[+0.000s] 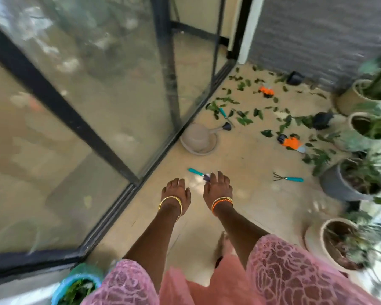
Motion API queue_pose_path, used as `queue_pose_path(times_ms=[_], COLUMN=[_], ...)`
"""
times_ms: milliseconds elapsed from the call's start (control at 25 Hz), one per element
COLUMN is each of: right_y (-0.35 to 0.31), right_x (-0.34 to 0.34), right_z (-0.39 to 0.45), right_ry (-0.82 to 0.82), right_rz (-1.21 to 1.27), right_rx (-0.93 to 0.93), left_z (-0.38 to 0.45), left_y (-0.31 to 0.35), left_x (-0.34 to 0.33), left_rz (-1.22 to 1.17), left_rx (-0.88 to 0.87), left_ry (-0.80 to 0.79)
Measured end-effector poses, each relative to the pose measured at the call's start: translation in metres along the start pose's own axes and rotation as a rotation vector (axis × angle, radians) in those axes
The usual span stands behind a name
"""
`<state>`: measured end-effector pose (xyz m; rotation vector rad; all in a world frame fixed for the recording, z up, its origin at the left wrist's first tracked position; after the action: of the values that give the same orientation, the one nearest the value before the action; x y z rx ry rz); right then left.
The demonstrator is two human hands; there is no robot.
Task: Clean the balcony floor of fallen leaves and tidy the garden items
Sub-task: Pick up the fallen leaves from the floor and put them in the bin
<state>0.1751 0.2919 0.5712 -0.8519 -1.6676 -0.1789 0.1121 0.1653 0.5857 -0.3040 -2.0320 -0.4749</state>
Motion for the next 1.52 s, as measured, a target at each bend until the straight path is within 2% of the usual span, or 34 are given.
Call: queue_pose_path(times_ms=[280,480,680,960,1320,1520], right_y=[0.179,0.267,0.324,0.366,0.418,0.458], right_x=[0.105,0.14,0.159,0.205,0.219,0.211], right_z=[0.05,0.075,0.131,0.251,0.371,0.451], right_ry=[0.11,0.14,0.145,0.165,0.063,-0.016], right_rz=[0.0,0.037,0.068,0.157,0.245,0.315], right_rx=[-0.276,-0.449,-0.564,-0.693,-0.722,-0.739], left_z=[0.076,0.113,0.181,0.3,0.423,0.5], left_y=[0.233,0.334,0.398,0.483,0.547,0.576], left_x=[0.0,-0.004,-0.004,0.023,0.039,0.028], left_rz=[0.167,0.233,0.287,0.365,0.385,0.419], left_rx=[-0.346,-0.507,-0.559,-0.631,-0.577,-0.489], left_ry=[-0.028,-0.065,-0.12,-0.219,-0.325,-0.386])
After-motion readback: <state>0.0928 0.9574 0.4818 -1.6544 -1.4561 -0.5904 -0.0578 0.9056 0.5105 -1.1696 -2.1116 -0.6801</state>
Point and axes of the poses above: each hand's wrist, its own z-axis towards the middle knuckle, its own x-axis out of the back of the hand, y = z × x, the point moved 5 cm from there along z, towards the middle knuckle, and after that the axes turned 1 degree about x, right-handed, at the moved point
